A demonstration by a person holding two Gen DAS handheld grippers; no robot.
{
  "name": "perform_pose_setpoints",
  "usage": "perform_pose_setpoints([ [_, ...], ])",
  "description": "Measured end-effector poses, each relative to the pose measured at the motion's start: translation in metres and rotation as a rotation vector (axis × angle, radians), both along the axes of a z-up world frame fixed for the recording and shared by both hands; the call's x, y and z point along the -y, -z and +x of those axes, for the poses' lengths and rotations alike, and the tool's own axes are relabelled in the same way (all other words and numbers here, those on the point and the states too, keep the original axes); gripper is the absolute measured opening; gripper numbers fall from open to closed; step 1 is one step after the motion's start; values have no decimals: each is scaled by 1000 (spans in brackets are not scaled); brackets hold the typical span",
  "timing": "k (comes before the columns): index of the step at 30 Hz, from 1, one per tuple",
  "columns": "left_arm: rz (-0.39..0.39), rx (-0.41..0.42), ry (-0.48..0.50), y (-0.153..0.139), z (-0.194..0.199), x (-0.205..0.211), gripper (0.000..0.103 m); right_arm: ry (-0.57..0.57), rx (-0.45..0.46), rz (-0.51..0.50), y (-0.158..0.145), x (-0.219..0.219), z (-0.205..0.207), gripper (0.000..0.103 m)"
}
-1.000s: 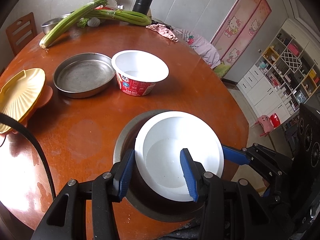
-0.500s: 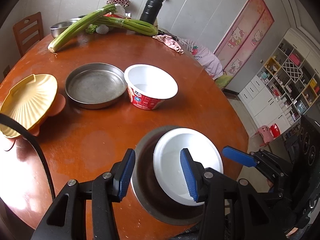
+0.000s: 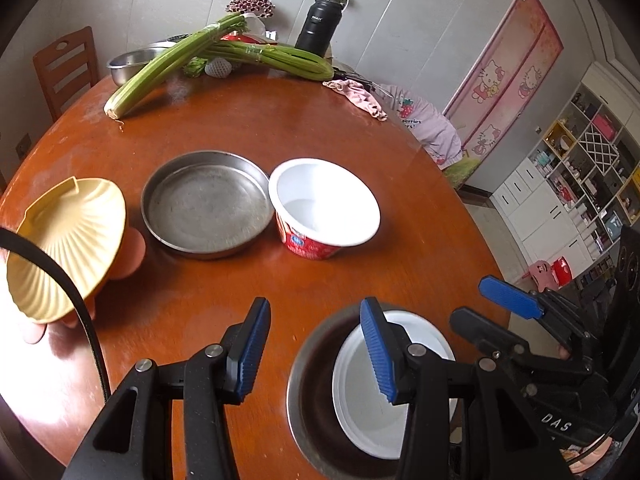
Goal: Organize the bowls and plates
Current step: 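Move the right gripper to the second white bowl and grasp its rim, then lift the second white bowl with the right gripper and carry it over the stacked bowls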
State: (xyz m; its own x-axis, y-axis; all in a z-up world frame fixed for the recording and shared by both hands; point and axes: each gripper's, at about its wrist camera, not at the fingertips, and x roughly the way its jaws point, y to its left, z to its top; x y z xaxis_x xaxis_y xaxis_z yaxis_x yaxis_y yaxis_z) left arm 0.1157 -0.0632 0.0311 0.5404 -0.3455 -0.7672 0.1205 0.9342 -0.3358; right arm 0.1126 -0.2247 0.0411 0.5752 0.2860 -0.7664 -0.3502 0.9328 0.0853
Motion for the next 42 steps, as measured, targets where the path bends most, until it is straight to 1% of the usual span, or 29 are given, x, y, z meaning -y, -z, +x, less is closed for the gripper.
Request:
perform_pose_setpoints([
  [13, 23, -25, -11, -2, 48, 1, 47, 19, -30, 19, 3, 8, 51, 58],
  [17, 40, -44, -20, 3, 65, 2, 47, 21, -52, 29, 10, 5, 69, 58],
  [21, 38, -65, -16, 10, 78, 2, 47, 9, -79, 29, 19, -3, 86, 58],
  [26, 16, -83, -12, 18, 91, -2, 47, -8, -109, 20, 30, -13, 102, 58],
  [32, -2, -82, -4, 23, 110, -2, 47, -26, -144, -7, 43, -26, 119, 59],
  [36, -20, -100, 15, 30, 120, 1, 47, -45, -168, -13, 51, -34, 124, 58],
  [42, -56, -105, 41, 35, 125, 4, 46, -65, -174, -6, 54, -41, 127, 58],
])
